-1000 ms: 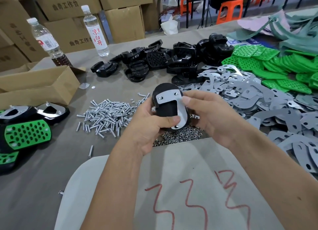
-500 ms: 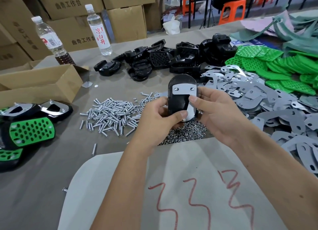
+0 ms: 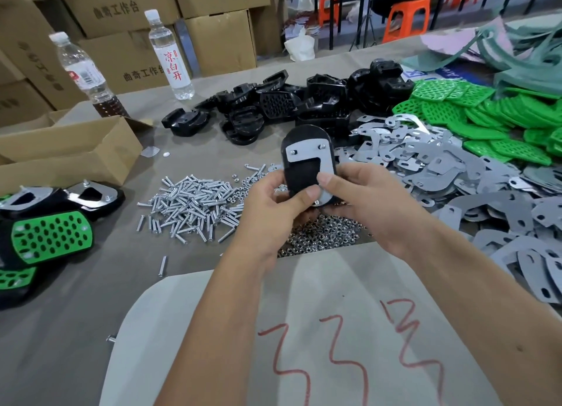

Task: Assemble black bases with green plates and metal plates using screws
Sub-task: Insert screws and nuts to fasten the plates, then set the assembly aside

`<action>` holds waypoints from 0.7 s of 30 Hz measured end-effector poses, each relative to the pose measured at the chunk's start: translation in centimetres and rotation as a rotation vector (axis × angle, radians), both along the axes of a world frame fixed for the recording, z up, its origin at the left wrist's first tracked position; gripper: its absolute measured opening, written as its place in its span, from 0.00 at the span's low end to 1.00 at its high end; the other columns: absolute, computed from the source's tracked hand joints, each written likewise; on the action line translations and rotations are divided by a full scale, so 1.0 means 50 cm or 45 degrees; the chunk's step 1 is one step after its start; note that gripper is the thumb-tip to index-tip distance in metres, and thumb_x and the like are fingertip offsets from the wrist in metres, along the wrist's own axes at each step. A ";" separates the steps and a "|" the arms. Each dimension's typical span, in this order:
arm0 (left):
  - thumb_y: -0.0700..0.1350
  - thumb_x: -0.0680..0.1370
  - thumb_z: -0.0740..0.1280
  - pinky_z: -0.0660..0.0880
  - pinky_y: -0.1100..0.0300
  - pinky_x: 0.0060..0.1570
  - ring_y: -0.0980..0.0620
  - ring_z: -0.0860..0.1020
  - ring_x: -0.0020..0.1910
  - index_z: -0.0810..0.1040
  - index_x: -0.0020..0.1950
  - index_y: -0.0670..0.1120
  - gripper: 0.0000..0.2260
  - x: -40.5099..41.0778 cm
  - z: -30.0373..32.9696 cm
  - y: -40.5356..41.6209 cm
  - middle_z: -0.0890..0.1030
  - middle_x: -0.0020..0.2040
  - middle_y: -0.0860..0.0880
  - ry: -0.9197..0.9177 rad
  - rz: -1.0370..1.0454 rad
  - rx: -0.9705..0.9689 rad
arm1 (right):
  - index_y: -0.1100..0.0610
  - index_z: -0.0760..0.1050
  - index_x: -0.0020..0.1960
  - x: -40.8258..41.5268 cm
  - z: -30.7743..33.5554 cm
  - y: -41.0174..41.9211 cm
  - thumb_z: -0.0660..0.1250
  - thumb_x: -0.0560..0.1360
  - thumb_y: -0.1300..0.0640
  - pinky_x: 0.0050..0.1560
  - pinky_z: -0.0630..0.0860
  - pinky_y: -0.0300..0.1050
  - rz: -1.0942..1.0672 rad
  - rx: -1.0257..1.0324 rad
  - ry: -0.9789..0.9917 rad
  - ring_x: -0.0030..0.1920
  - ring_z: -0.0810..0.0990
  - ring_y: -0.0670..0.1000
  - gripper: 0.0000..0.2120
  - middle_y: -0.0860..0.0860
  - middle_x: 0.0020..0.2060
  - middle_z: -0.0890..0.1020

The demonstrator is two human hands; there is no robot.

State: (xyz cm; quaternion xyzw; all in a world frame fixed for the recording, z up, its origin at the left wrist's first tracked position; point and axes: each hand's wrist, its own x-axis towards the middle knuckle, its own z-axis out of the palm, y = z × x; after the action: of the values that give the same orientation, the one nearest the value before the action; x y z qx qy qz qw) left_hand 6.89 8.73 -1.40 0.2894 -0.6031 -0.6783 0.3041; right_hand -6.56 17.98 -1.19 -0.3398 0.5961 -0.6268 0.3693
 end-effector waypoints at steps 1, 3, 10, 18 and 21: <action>0.38 0.78 0.74 0.79 0.60 0.40 0.54 0.83 0.37 0.83 0.57 0.48 0.09 -0.001 0.000 0.001 0.87 0.44 0.48 -0.001 0.032 -0.026 | 0.59 0.84 0.59 0.000 -0.002 0.000 0.67 0.83 0.57 0.54 0.84 0.51 0.029 0.005 0.002 0.56 0.86 0.58 0.09 0.58 0.53 0.87; 0.41 0.77 0.76 0.78 0.60 0.38 0.54 0.80 0.33 0.84 0.55 0.50 0.08 -0.003 0.000 0.005 0.87 0.42 0.48 -0.045 0.118 -0.138 | 0.58 0.84 0.58 0.001 -0.005 -0.001 0.67 0.83 0.57 0.48 0.84 0.46 0.013 -0.008 -0.007 0.52 0.87 0.55 0.09 0.58 0.52 0.87; 0.52 0.81 0.69 0.77 0.52 0.48 0.60 0.81 0.44 0.74 0.59 0.53 0.09 -0.079 -0.006 0.083 0.83 0.45 0.57 -0.331 0.510 -0.697 | 0.53 0.84 0.48 -0.029 -0.002 0.005 0.67 0.83 0.55 0.44 0.84 0.52 -0.304 -0.021 0.104 0.41 0.87 0.51 0.08 0.51 0.41 0.87; 0.48 0.75 0.73 0.71 0.53 0.60 0.45 0.74 0.60 0.79 0.60 0.51 0.14 -0.156 -0.003 0.107 0.78 0.57 0.49 -0.896 0.191 -1.111 | 0.55 0.79 0.47 -0.115 0.008 0.034 0.66 0.83 0.53 0.48 0.84 0.64 -0.772 -0.029 0.010 0.33 0.87 0.55 0.08 0.51 0.36 0.86; 0.49 0.77 0.73 0.65 0.57 0.55 0.45 0.67 0.62 0.79 0.60 0.54 0.13 -0.165 0.000 0.107 0.72 0.58 0.50 -0.992 0.004 -1.283 | 0.57 0.80 0.50 -0.124 0.012 0.035 0.66 0.83 0.54 0.46 0.85 0.64 -0.843 -0.077 -0.045 0.32 0.87 0.55 0.08 0.51 0.37 0.86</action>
State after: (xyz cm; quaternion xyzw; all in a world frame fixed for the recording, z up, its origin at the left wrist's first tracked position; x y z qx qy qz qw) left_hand -1.35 14.06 -1.38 0.3370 -0.9142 -0.1559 0.1623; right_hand -12.77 19.75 -0.59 -0.1275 0.6487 -0.7360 0.1457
